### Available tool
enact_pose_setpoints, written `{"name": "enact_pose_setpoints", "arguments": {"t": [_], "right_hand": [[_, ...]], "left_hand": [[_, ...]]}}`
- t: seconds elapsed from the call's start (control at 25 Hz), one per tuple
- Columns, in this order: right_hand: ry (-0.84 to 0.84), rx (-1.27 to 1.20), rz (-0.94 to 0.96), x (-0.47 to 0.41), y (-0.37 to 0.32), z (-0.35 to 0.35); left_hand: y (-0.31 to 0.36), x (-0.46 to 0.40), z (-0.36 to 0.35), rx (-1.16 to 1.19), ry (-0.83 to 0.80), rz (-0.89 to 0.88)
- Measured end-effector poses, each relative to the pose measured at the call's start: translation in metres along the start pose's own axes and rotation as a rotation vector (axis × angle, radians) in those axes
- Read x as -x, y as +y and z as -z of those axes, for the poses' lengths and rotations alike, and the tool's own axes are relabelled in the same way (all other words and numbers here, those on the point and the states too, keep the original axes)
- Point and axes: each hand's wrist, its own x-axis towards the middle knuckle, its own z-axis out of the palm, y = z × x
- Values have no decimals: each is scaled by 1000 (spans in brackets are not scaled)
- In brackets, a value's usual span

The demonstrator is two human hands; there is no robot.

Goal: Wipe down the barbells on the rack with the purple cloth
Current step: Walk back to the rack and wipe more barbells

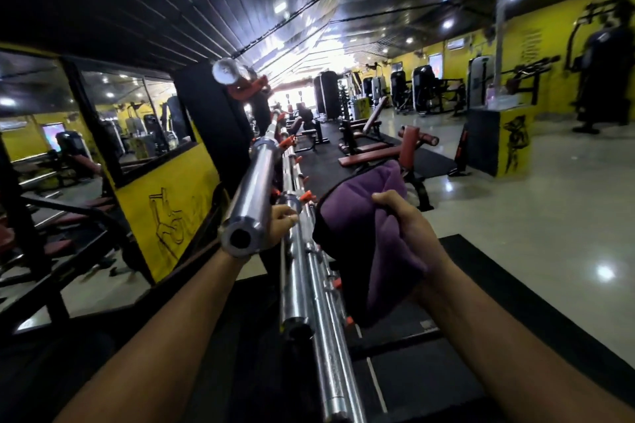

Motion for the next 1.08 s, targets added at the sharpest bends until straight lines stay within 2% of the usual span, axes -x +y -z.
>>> {"name": "enact_pose_setpoints", "arguments": {"t": [0.04, 0.08, 0.16, 0.24, 0.4, 0.44, 0.52, 0.64, 0.84, 1.08], "right_hand": [[60, 104, 80, -4, -9, 11], [112, 259, 163, -10, -16, 26], [185, 537, 315, -13, -38, 71], [219, 785, 377, -17, -50, 130], [361, 901, 261, -11, -58, 252], [443, 934, 192, -2, -64, 299], [539, 926, 88, 11, -56, 350], [692, 960, -95, 43, -57, 467], [649, 1088, -297, 87, -57, 585], [710, 1175, -463, 84, -59, 665]], "left_hand": [[105, 72, -1, -136, -6, -1], [156, 100, -9, -223, -35, -80], [208, 113, -36, -328, -176, -111], [229, 91, -68, -462, -312, -75], [257, 49, -151, -664, -505, -90], [268, 34, -197, -656, -558, -115], [272, 32, -248, -606, -610, -111], [289, 34, -396, -453, -754, -139], [264, 75, -568, -274, -882, 1], [238, 62, -659, -223, -955, 66]]}}
